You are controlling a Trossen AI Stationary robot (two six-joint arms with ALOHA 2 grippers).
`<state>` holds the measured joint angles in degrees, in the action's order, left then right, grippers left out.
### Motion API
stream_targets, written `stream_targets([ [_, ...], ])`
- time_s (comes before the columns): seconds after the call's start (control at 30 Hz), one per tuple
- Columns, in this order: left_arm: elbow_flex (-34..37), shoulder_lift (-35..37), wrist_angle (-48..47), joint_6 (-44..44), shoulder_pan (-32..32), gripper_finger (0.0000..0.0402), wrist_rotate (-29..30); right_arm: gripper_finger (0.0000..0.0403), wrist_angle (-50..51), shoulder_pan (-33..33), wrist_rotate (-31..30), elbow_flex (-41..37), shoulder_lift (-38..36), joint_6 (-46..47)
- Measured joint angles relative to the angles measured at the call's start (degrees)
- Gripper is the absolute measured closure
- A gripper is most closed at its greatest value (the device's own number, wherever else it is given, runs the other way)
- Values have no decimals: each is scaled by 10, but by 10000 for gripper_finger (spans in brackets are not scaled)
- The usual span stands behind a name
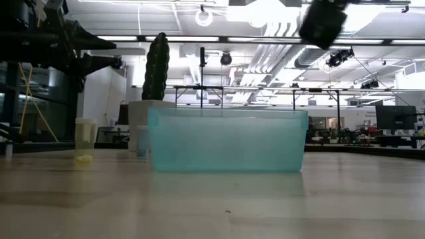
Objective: Pick and place pill bottles into a basket
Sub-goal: Put the white pill bottle into the green bin
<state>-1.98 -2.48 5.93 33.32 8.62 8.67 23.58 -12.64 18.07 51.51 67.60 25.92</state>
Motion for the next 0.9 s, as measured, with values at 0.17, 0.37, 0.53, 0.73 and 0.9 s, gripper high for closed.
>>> stream_targets([
  [0.17, 0, 0, 2, 0, 0, 208, 0, 194, 109, -64, -12, 2, -2, 72],
  [0.37, 0, 0, 2, 0, 0, 208, 0, 194, 189, -134, -76, 2, -2, 129],
  [0.53, 0, 0, 2, 0, 0, 208, 0, 194, 229, -170, -137, 2, -2, 192],
  [0.73, 0, 0, 1, 0, 0, 208, 0, 194, 232, -194, -163, 2, -2, 202],
  [0.9, 0, 0, 1, 0, 0, 208, 0, 176, 237, -221, -201, 2, 7, 196],
])
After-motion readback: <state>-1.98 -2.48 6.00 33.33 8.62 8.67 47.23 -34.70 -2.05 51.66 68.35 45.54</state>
